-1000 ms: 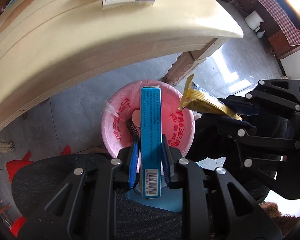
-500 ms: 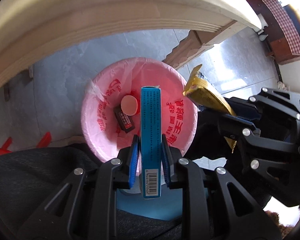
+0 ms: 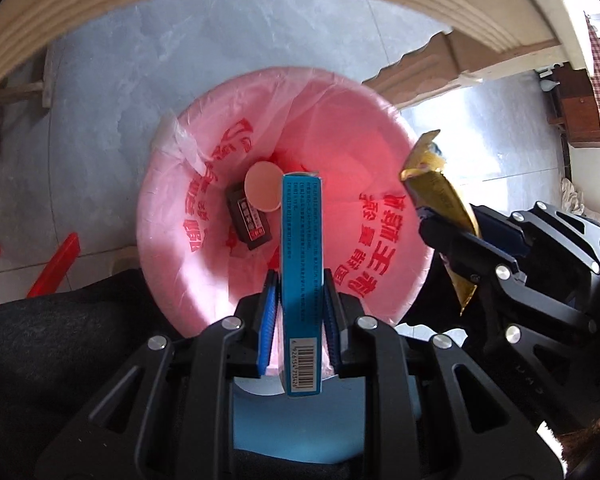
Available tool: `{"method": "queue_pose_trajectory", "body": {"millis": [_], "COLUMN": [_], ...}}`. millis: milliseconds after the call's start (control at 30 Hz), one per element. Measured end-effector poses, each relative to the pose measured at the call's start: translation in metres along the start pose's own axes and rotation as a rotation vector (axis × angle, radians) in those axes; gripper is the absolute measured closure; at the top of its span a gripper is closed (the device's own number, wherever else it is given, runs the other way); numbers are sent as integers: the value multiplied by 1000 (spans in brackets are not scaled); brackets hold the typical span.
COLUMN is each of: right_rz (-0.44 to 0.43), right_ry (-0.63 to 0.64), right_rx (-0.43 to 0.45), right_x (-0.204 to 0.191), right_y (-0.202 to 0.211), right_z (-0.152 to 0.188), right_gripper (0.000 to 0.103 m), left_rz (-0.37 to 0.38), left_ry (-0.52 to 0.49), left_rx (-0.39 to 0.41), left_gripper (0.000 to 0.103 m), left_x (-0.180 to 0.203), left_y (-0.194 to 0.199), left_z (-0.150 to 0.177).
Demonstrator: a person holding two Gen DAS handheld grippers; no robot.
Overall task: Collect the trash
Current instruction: 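Open the left tool dropping the blue box while the right tool drops the candy bar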
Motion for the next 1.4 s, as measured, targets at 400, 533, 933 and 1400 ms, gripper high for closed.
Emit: {"method": "queue_pose_trajectory", "body": {"millis": [400,533,933,1400], "right_rz": [-14,-6,0,-12], "right_ry": [-31,-17,-57,-76], "right_rx": [-65,-69,-44,-51], "right_x": [11,10,16,16], "right_y": [-38,-41,-37,-39], "right_z": [3,3,1,1], "right_gripper": [86,86,52,52], "left_rz": [3,-13,-48,-67], "left_ry": [6,7,22,23], "left_rx": [-60,-52,-48,-49], "left_gripper": [81,81,54,53], "left_x": [2,-1,-7,-7], "left_y": [-23,-26,-24,-27], "left_z": [-10,-11,-14,-14]}}
Point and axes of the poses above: each gripper's, at about its wrist camera, not at the fingertips, and y roughly against the way its jaws point, x to its right, z to its underside, the point moved 1 cm from there along -y, roughly the way its jaws point, and after that the axes turned 8 degrees about -z, right-handed, at the moved point
